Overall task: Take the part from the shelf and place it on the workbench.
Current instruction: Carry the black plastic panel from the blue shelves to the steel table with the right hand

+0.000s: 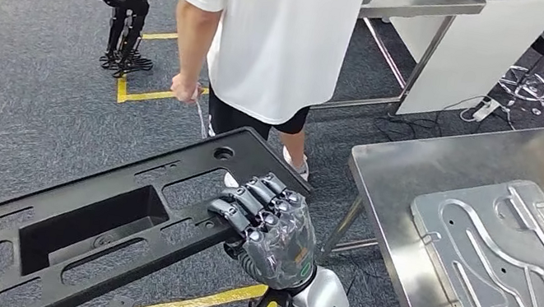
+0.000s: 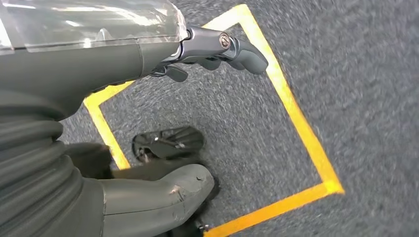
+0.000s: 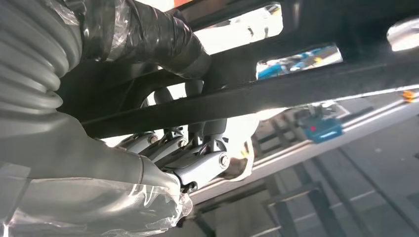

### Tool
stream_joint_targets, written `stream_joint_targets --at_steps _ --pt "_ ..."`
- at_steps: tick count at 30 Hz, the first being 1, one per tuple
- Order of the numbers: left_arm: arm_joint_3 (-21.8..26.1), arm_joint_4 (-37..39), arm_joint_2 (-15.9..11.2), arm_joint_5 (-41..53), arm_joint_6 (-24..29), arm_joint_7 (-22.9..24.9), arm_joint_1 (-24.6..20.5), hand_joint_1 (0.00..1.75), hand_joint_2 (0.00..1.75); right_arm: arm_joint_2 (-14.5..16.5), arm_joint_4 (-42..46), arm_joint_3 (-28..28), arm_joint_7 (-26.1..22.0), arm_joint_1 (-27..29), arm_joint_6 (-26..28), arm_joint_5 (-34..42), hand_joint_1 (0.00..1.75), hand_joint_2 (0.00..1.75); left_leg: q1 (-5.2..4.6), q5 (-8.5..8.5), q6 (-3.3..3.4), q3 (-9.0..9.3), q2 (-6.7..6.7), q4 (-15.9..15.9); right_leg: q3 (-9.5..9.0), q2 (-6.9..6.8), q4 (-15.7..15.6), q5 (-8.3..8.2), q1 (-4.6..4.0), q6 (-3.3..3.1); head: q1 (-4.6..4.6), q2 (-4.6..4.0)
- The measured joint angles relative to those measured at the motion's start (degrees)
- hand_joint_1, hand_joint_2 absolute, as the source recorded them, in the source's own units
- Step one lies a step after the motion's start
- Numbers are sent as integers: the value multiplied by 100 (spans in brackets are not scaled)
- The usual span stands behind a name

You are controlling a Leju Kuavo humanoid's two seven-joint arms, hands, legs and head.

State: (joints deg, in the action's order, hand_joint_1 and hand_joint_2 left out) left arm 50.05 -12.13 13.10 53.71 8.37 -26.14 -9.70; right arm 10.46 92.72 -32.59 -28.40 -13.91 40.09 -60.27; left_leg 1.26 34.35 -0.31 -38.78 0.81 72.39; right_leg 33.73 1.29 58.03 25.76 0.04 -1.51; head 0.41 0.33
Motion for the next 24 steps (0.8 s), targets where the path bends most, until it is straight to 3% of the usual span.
stream_joint_targets --at_steps 1,2,3,5,7,9,10,12,14,16,17,18,19,21,23,24 --pt "0 0 -2 4 0 3 10 0 175 -5 0 0 13 5 0 -5 175 175 0 29 -5 -115 -27 208 3 80 16 6 -3 -3 1 0" --pt "-1 -1 -4 8 0 5 16 0 175 -12 1 0 23 6 0 -13 175 175 0 -59 -5 -131 -38 199 5 163 39 17 -4 1 0 0" --pt "-1 -1 -7 13 0 6 17 0 175 -19 3 0 29 6 0 -21 175 175 1 -250 1 -40 -59 -36 4 249 69 33 -1 10 0 0" --pt "-2 -2 -13 20 0 6 11 0 175 -27 10 0 34 4 0 -33 175 175 14 -620 18 269 -262 -775 20 398 148 82 5 51 0 0" --pt "-4 -1 -19 22 0 7 6 0 175 -28 17 0 37 3 -1 -38 175 175 18 -723 32 444 -462 -1172 72 522 207 107 19 112 1 0" --pt "-7 0 -20 21 0 8 3 0 175 -34 27 2 38 5 -1 -41 175 175 12 -711 67 468 -429 -1207 115 638 202 89 36 179 1 0" --pt "-8 -1 -17 21 1 7 -3 0 175 -40 36 4 38 8 0 -42 175 175 16 -726 100 479 -368 -1235 123 602 207 93 34 209 1 0" --pt "-13 -2 -11 22 6 4 -18 0 175 -54 60 11 38 7 2 -46 175 175 35 -754 178 509 -238 -1299 226 311 418 229 10 265 15 0" --pt "-15 -2 -10 22 9 2 -12 0 175 -63 78 17 41 10 2 -51 175 175 20 -750 227 527 -95 -1323 541 -10 1040 547 17 313 27 0" --pt "-14 -2 -15 21 10 3 1 0 175 -76 79 27 51 25 1 -52 175 175 10 -729 238 534 65 -1322 889 -83 1656 736 49 347 26 0" --pt "-14 -2 -17 20 11 4 5 0 175 -85 79 31 55 33 0 -52 175 175 10 -715 236 545 143 -1322 942 -99 1712 676 62 358 26 0" --pt "-14 -2 -17 21 11 4 5 0 175 -92 79 34 57 37 0 -54 175 175 10 -699 230 565 214 -1321 871 -124 1540 514 69 359 26 0" --pt "-15 -2 -16 22 11 4 3 0 175 -96 81 35 57 38 0 -55 175 175 10 -679 217 595 276 -1322 688 -182 1169 287 70 348 26 0" --pt "-18 -2 -13 23 11 3 -4 0 175 -98 95 35 57 35 1 -59 175 175 -5 -634 167 655 377 -1324 308 -400 424 1 17 279 26 0" --pt "-20 -2 -11 22 11 2 -14 0 175 -100 108 37 58 33 1 -61 175 175 -23 -599 104 692 467 -1330 186 -489 148 -30 -46 205 24 0" --pt "-21 -2 -10 22 11 2 -21 0 175 -102 112 40 58 34 1 -61 175 175 -29 -589 73 711 520 -1341 195 -425 140 -35 -60 175 24 0"
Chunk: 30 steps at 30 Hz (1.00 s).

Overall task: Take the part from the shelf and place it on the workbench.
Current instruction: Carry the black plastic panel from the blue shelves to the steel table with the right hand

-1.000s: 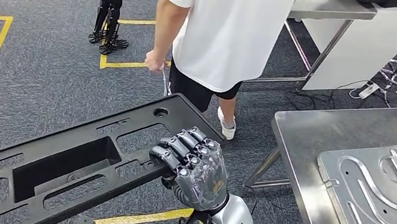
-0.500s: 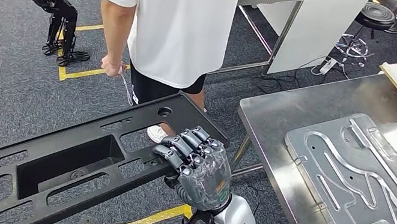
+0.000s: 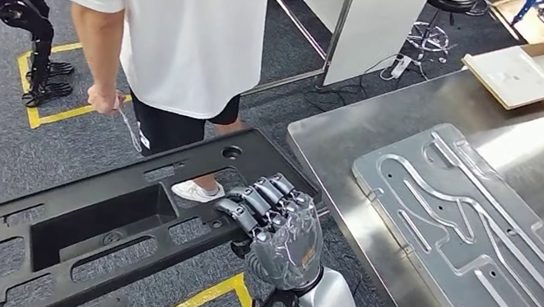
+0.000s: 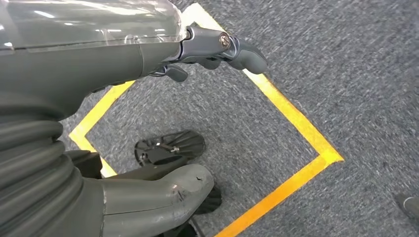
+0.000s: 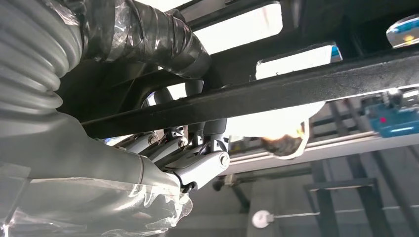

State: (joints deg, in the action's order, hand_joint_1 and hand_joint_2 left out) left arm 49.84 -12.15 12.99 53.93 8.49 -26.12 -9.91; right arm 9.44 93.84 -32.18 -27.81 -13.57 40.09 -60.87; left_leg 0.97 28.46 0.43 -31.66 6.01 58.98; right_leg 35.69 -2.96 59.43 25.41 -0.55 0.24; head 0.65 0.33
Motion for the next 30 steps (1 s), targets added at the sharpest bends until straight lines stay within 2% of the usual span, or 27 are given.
stream_joint_targets --at_steps 1,2,3,5,6,7,8,9,10,12,13,14,16,17,18,19,20,21,22,23,24,25,27,28,29,30 --pt "-3 0 4 -1 1 0 -6 0 175 -2 10 4 1 4 1 -3 175 175 6 20 -32 19 30 -7 -16 66 -25 -9 19 -30 -1 0" --pt "-8 0 7 -2 4 -2 -12 0 175 -4 22 9 1 6 2 -8 175 175 14 65 -61 28 -22 27 -43 128 -61 -20 40 -64 -1 0" --pt "-11 0 9 -3 7 -4 -15 0 175 -5 34 13 4 2 2 -14 175 175 21 157 -82 -10 -129 154 -72 188 -98 -37 63 -101 -3 0" --pt "-16 0 10 -12 13 -10 -11 0 175 -5 47 15 21 1 1 -35 175 175 32 473 -104 -285 -421 766 -107 309 -133 -52 83 -151 -7 0" --pt "-16 0 9 -20 14 -11 1 0 175 -6 46 20 40 6 -1 -54 175 175 32 624 -109 -486 -498 1151 -107 377 -127 -50 80 -166 -9 0" --pt "-17 0 9 -26 15 -11 16 0 175 -8 46 31 58 15 -1 -75 175 175 32 700 -114 -658 -534 1451 -107 455 -118 -44 77 -172 -8 0" --pt "-17 0 8 -31 15 -11 30 0 175 -13 45 51 77 22 -1 -102 175 175 32 661 -116 -754 -550 1571 -107 537 -103 -36 75 -173 -8 0" --pt "-18 0 8 -34 15 -11 37 0 175 -17 45 79 92 26 -1 -131 175 175 34 512 -113 -746 -560 1470 -107 621 -82 -25 77 -168 -8 0" --pt "-19 0 5 -34 15 -11 39 0 175 -22 45 112 113 27 -1 -168 175 175 38 281 -105 -645 -598 1167 -108 706 -54 -8 82 -154 -8 0" --pt "-22 0 -5 -35 15 -13 37 0 175 -34 44 199 182 24 -1 -259 175 175 64 -63 -81 -381 -851 468 -73 849 28 35 88 -105 -7 0" --pt "-25 0 -10 -36 15 -13 34 0 175 -43 44 250 230 23 -1 -312 175 175 71 -129 -65 -303 -973 259 -41 907 64 48 92 -72 -7 0" --pt "-27 0 -14 -36 14 -13 33 0 175 -54 43 309 281 23 -1 -360 175 175 69 -120 -46 -277 -1054 184 -7 959 82 52 98 -35 -6 0" --pt "-36 0 -11 -37 7 -13 27 0 175 -94 41 466 382 22 0 -429 175 175 57 -131 18 -272 -990 158 29 1074 69 31 119 46 -7 0" --pt "-44 0 -7 -38 0 -14 21 0 175 -124 39 567 423 20 1 -450 175 175 60 -147 59 -260 -929 130 42 1047 84 43 120 80 -5 0" --pt "-53 0 -2 -39 -8 -14 15 0 175 -159 33 675 454 8 1 -466 175 175 68 -166 101 -247 -864 99 87 941 173 100 114 111 5 0" --pt "-62 0 3 -40 -17 -15 12 0 175 -191 21 787 475 -12 2 -485 175 175 73 -178 135 -237 -790 72 192 776 385 219 105 137 17 0" --pt "-68 0 4 -41 -26 -16 15 0 175 -219 3 903 493 -30 2 -504 175 175 59 -180 158 -230 -714 61 351 575 706 382 99 162 27 0" --pt "-72 0 3 -44 -36 -16 23 0 175 -245 -23 1021 508 -49 1 -521 175 175 46 -176 175 -228 -637 59 543 440 1073 542 102 184 36 0" --pt "-74 0 1 -46 -44 -15 32 0 175 -274 -56 1156 526 -59 1 -532 175 175 33 -168 186 -228 -557 61 715 367 1386 640 111 199 35 0" --pt "-77 0 -1 -49 -49 -14 37 0 175 -307 -92 1295 542 -64 0 -537 175 175 25 -159 194 -224 -484 62 805 332 1534 637 119 203 36 0" --pt "-81 0 -1 -51 -52 -14 37 0 175 -346 -131 1438 554 -72 -1 -539 175 175 18 -147 197 -215 -416 63 781 312 1457 522 123 196 37 0" --pt "-87 0 -1 -52 -53 -14 34 0 175 -385 -166 1567 562 -88 -1 -543 175 175 12 -132 196 -196 -351 62 647 278 1178 329 119 174 36 0" --pt "-104 0 1 -55 -55 -15 30 0 175 -437 -221 1751 569 -138 -1 -568 175 175 -9 -94 179 -143 -229 56 253 85 398 -8 60 84 35 0" --pt "-111 0 2 -57 -57 -16 29 0 175 -449 -241 1812 574 -165 -1 -588 175 175 -19 -76 161 -122 -178 50 122 -1 134 -81 21 35 36 0" --pt "-117 0 3 -61 -61 -17 22 0 175 -457 -261 1873 579 -185 -1 -607 175 175 -27 -61 137 -103 -125 43 64 -50 3 -90 -14 -5 35 0" --pt "-121 0 4 -70 -65 -19 12 0 175 -470 -284 1942 585 -197 -1 -623 175 175 -34 -50 110 -83 -73 29 58 -36 -15 -73 -37 -35 35 0"
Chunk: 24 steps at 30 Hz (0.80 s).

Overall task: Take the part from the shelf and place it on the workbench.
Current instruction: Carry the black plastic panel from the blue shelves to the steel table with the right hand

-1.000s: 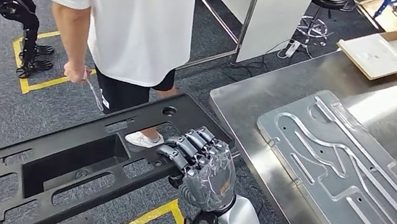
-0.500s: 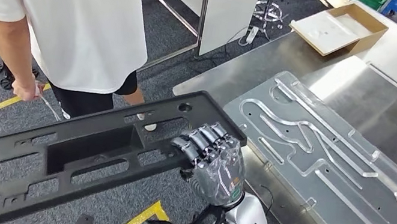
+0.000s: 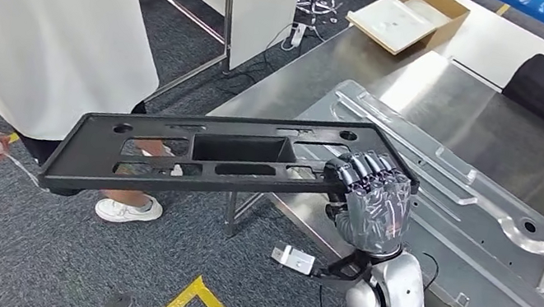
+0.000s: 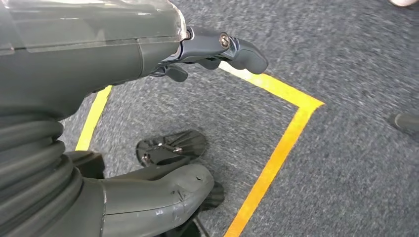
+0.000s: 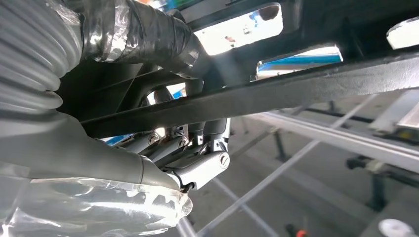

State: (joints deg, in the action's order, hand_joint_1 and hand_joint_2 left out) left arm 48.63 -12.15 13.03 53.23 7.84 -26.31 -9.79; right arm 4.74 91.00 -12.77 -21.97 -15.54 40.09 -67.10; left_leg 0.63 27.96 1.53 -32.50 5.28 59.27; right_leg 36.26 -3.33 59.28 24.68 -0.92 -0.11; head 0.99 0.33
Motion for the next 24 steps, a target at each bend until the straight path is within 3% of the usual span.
stream_joint_targets --at_steps 2,4,6,7,8,9,11,12,14,15,16,17,19,21,23,24 --pt "-6 0 7 -20 -6 -4 -25 0 175 -32 -48 172 8 -6 1 -23 175 175 -2 38 -56 58 62 -20 -35 116 -63 -17 24 -44 0 0" --pt "-10 0 13 -31 -8 -8 -38 0 175 -61 -96 345 11 -27 -1 -49 175 175 -1 220 -100 -7 -125 226 -110 226 -153 -49 81 -94 -2 0" --pt "-11 0 12 -37 -8 -9 -24 0 175 -72 -140 449 10 -47 -2 -66 175 175 8 540 -129 -320 -391 899 -142 350 -179 -59 109 -130 -6 0" --pt "-10 0 10 -40 -8 -8 -8 0 175 -72 -162 478 10 -48 -2 -69 175 175 9 653 -143 -512 -449 1251 -141 422 -171 -56 109 -140 -8 0" --pt "-10 0 8 -42 -8 -7 8 0 175 -72 -185 505 9 -46 -2 -75 175 175 10 678 -154 -656 -473 1477 -142 503 -159 -47 110 -142 -8 0" --pt "-10 0 5 -43 -8 -5 17 0 175 -73 -210 538 9 -45 -2 -85 175 175 14 584 -163 -714 -482 1499 -142 589 -139 -34 114 -138 -8 0" --pt "-10 0 1 -43 -8 -5 16 0 175 -75 -254 592 9 -45 -2 -106 175 175 34 148 -168 -551 -546 955 -141 750 -66 14 126 -108 -8 0" --pt "-10 0 -2 -42 -12 -5 12 0 175 -78 -275 615 9 -46 -2 -112 175 175 51 -26 -164 -421 -669 610 -126 820 -16 46 129 -83 -7 0" --pt "-13 0 -5 -39 -25 -7 2 0 175 -82 -314 664 17 -58 -2 -123 175 175 73 -152 -139 -259 -892 198 -61 942 76 90 136 -20 -5 0" --pt "-16 0 -6 -38 -32 -7 -2 0 175 -85 -333 701 26 -63 -2 -130 175 175 64 -122 -111 -245 -941 166 -28 1001 90 88 148 22 -5 0" --pt "-22 0 -7 -38 -37 -7 -8 0 175 -92 -351 745 36 -69 -2 -137 175 175 58 -131 -76 -234 -902 136 -8 1061 84 77 160 65 -6 0" --pt "-32 0 -3 -36 -43 -5 -15 0 175 -106 -366 791 45 -67 -1 -142 175 175 57 -149 -34 -217 -842 104 -5 1065 72 69 172 103 -7 0" --pt "-49 -1 4 -34 -48 -5 -33 0 175 -140 -399 880 50 -96 0 -140 175 175 79 -186 45 -172 -715 21 74 832 233 172 154 166 4 0" --pt "-60 -2 7 -32 -51 -4 -34 0 175 -170 -451 961 66 -141 0 -136 175 175 76 -187 89 -148 -570 -14 379 497 830 469 153 223 16 0" --pt "-75 -1 6 -32 -55 -2 -26 0 175 -189 -535 1054 100 -158 -1 -138 175 175 67 -167 103 -143 -424 -14 726 382 1446 670 184 268 16 0" --pt "-85 -1 7 -32 -55 0 -23 0 175 -200 -579 1108 111 -158 -1 -139 175 175 66 -155 102 -136 -357 -13 783 363 1516 628 198 280 16 0"
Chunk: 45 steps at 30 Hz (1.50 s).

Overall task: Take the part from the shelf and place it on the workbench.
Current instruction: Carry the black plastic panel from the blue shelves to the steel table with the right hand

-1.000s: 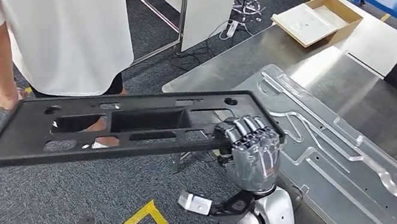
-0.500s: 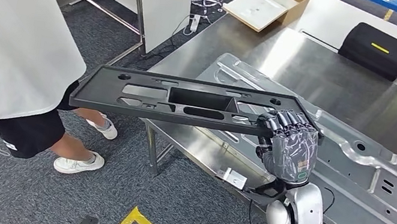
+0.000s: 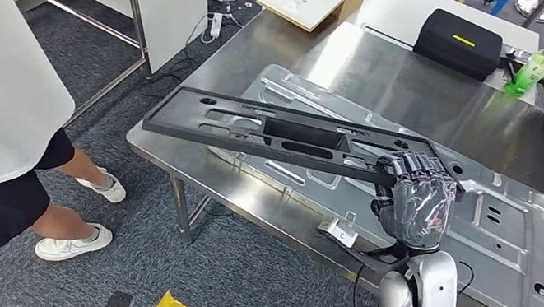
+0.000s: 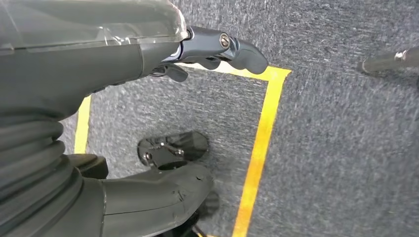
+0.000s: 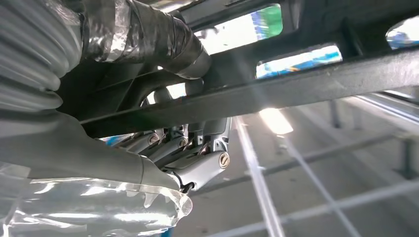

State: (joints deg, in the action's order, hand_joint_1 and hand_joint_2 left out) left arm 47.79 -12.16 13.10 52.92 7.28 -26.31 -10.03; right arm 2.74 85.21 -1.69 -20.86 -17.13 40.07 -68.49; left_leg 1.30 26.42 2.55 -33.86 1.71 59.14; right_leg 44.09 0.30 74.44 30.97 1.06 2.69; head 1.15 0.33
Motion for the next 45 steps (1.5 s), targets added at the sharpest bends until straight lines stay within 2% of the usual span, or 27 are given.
stream_joint_targets --at_steps 1,2,4,6,8,9,11,12,14,15,16,18,20,23,25,28,29,30,31,32,34,36,38,40,41,43,45 --pt "-10 -1 1 1 -2 1 -1 0 175 -13 -43 60 3 -4 0 -6 175 175 0 16 -6 17 63 0 -73 -31 -172 -158 10 2 1 0" --pt "-21 0 2 3 -2 2 -2 0 175 -26 -78 123 -2 -13 1 -15 175 175 0 37 -17 44 123 0 -246 -88 -521 -374 13 -9 1 0" --pt "-46 0 6 12 1 1 -9 0 175 -48 -140 250 -15 -50 1 -38 175 175 -19 84 -62 104 228 -1 -630 -303 -1272 -667 -37 -72 0 0" --pt "-65 -1 8 30 10 -2 -17 0 175 -58 -196 361 -22 -88 1 -49 175 175 -45 122 -121 146 324 -12 -751 -381 -1538 -690 -101 -151 -1 0" --pt "-82 -1 12 46 12 -3 -25 0 175 -75 -252 471 -7 -104 2 -70 175 175 -56 157 -189 192 424 -40 -759 -247 -1568 -696 -97 -223 -3 0" --pt "-93 -1 14 50 6 -4 -28 0 175 -85 -282 529 10 -110 2 -90 175 175 -50 199 -222 208 391 -13 -791 -186 -1605 -704 -79 -255 -4 0" --pt "-111 -1 17 52 -11 -7 -32 0 175 -103 -363 640 38 -144 2 -123 175 175 -37 415 -262 83 171 338 -856 -74 -1672 -724 -38 -317 -8 0" --pt "-115 -1 17 52 -20 -7 -26 0 175 -108 -413 686 40 -162 2 -125 175 175 -30 579 -269 -81 25 693 -870 -18 -1679 -722 -42 -336 -7 0" --pt "-117 -1 16 50 -33 -5 9 0 175 -114 -517 766 14 -183 1 -106 175 175 -29 819 -279 -479 -100 1416 -872 123 -1668 -713 -50 -367 -5 0" --pt "-118 -1 15 46 -45 -9 29 0 175 -114 -566 811 -3 -184 1 -97 175 175 -30 796 -281 -595 -120 1568 -875 196 -1657 -704 -54 -373 -6 0" --pt "-119 -1 13 38 -57 -18 40 0 175 -114 -617 866 -20 -188 1 -92 175 175 -30 653 -274 -605 -129 1492 -879 258 -1640 -691 -56 -374 -6 0" --pt "-129 -1 8 14 -87 -51 36 0 175 -114 -716 1018 -46 -195 1 -104 175 175 -30 194 -231 -387 -166 832 -887 352 -1579 -641 -54 -358 -6 0" --pt "-154 -1 2 6 -106 -85 16 0 175 -116 -808 1231 -106 -202 1 -122 175 175 -36 -39 -187 -161 -231 245 -865 408 -1498 -584 -69 -307 -5 0" --pt "-194 -1 -1 39 -114 -109 17 0 175 -119 -905 1505 -189 -203 2 -124 175 175 -52 -42 -124 -104 -252 88 -830 445 -1485 -572 -62 -203 -7 0" --pt "-206 -1 1 52 -114 -115 17 0 175 -122 -947 1603 -212 -209 3 -122 175 175 -32 -81 -53 -69 -221 13 -790 337 -1385 -488 -58 -138 2 0" --pt "-212 -1 1 60 -115 -116 12 0 175 -130 -1001 1667 -238 -246 2 -122 175 175 -15 -100 4 -45 -176 -36 -371 63 -516 -36 -28 -44 19 0" --pt "-213 -1 0 59 -119 -115 20 0 175 -130 -1023 1680 -238 -249 1 -130 175 175 -16 -94 4 -45 -161 -35 -202 28 -194 77 -8 -16 19 0" --pt "-213 -1 -1 56 -126 -115 30 0 175 -129 -1043 1690 -238 -244 1 -144 175 175 -16 -87 1 -43 -145 -34 -104 11 -24 94 12 4 19 0" --pt "-213 -1 -1 53 -140 -114 38 0 175 -128 -1060 1703 -240 -242 1 -162 131 131 -15 -79 -6 -37 -131 -33 -106 0 -54 10 30 18 19 0" --pt "-214 -1 0 50 -160 -113 44 0 175 -127 -1070 1716 -243 -242 1 -184 87 87 -11 -68 -21 -25 -122 -33 -223 -13 -304 -166 46 26 18 0" --pt "-217 -1 0 50 -198 -112 45 0 175 -121 -1077 1736 -253 -253 1 -212 0 0 -14 -41 -68 9 -106 -34 -612 -57 -1072 -512 52 21 18 0" --pt "-229 -1 -3 56 -212 -111 37 0 175 -112 -1079 1745 -277 -266 2 -227 0 0 -31 -20 -133 29 -96 -35 -825 -74 -1505 -615 19 -39 17 0" --pt "-244 -1 -7 60 -206 -108 32 0 175 -107 -1084 1756 -301 -260 3 -244 0 0 -42 -12 -206 50 -86 -57 -836 -49 -1539 -591 -17 -131 16 0" --pt "-251 -1 -8 55 -197 -105 30 0 175 -99 -1083 1765 -313 -253 3 -254 0 0 -30 62 -271 48 -89 1 -870 -35 -1570 -596 -3 -224 15 0" --pt "-253 -1 -9 54 -193 -105 28 0 175 -92 -1080 1767 -316 -257 3 -253 0 0 -24 175 -290 -17 -97 170 -892 -31 -1588 -600 5 -273 14 0" --pt "-254 -1 -11 51 -191 -104 30 0 175 -70 -1078 1768 -320 -260 3 -253 0 0 -21 533 -300 -332 -116 863 -916 -23 -1597 -586 -9 -348 11 0" --pt "-254 -1 -16 50 -190 -100 43 0 87 -55 -1080 1769 -321 -255 3 -253 0 0 -22 766 -296 -680 -120 1550 -921 -2 -1583 -566 -47 -384 10 0"
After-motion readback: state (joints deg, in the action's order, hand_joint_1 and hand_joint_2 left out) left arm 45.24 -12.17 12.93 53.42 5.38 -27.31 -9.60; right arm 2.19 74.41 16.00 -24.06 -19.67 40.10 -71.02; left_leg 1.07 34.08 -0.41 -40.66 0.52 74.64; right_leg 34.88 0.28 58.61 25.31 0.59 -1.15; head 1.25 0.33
